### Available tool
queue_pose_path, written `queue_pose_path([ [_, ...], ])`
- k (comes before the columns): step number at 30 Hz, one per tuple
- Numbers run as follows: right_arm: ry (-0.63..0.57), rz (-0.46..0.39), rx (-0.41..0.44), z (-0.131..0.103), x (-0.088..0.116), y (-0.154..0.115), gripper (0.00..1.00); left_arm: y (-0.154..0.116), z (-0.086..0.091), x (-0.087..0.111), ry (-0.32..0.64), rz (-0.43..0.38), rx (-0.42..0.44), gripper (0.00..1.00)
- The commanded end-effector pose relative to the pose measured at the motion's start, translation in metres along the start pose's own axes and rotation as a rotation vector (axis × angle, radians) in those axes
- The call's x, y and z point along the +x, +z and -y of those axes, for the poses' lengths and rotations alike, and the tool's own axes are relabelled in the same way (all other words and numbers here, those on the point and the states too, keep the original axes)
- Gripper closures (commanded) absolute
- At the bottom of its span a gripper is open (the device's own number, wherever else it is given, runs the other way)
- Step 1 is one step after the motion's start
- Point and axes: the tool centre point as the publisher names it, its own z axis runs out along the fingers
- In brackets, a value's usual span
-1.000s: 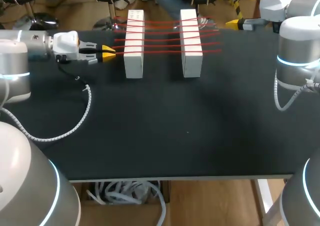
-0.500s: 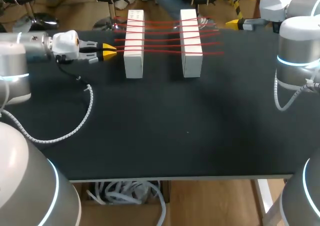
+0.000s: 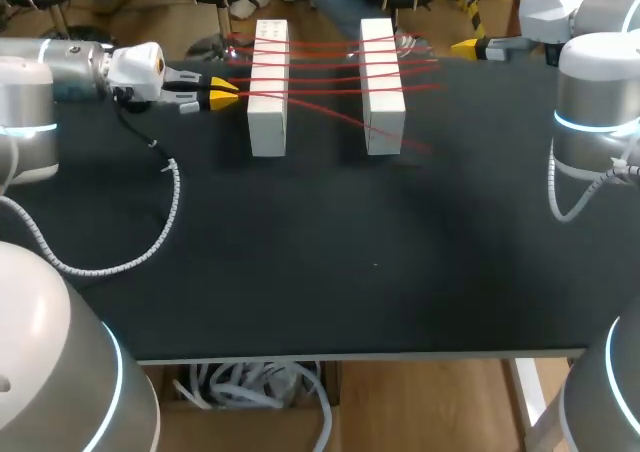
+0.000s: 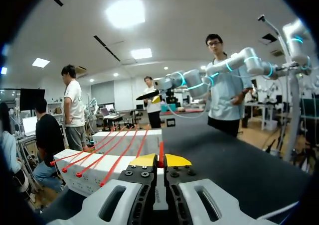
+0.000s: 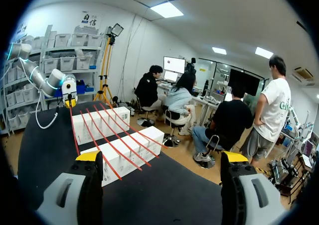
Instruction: Grab the tape and strap the tape.
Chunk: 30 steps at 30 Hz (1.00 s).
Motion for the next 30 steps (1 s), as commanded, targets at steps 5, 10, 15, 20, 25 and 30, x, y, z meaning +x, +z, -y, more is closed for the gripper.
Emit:
queue_pose_path([
  [5, 0.000, 0.000, 0.000, 0.000, 0.000, 0.000, 0.00, -0.001, -0.003, -0.003, -0.001, -0.011, 0.005, 1.00],
  [10, 0.000, 0.000, 0.000, 0.000, 0.000, 0.000, 0.00, -0.001, -0.003, -0.003, -0.001, -0.011, 0.005, 1.00],
  [15, 0.000, 0.000, 0.000, 0.000, 0.000, 0.000, 0.00, 0.001, 0.002, -0.002, 0.087, -0.013, 0.079, 1.00],
  [20, 0.000, 0.000, 0.000, 0.000, 0.000, 0.000, 0.00, 0.010, 0.026, 0.001, 0.258, -0.039, 0.203, 1.00],
  [25, 0.000, 0.000, 0.000, 0.000, 0.000, 0.000, 0.00, 0.017, 0.057, 0.007, 0.312, -0.091, 0.254, 1.00],
  [30, 0.000, 0.000, 0.000, 0.000, 0.000, 0.000, 0.00, 0.021, 0.083, 0.016, 0.322, -0.119, 0.309, 1.00],
])
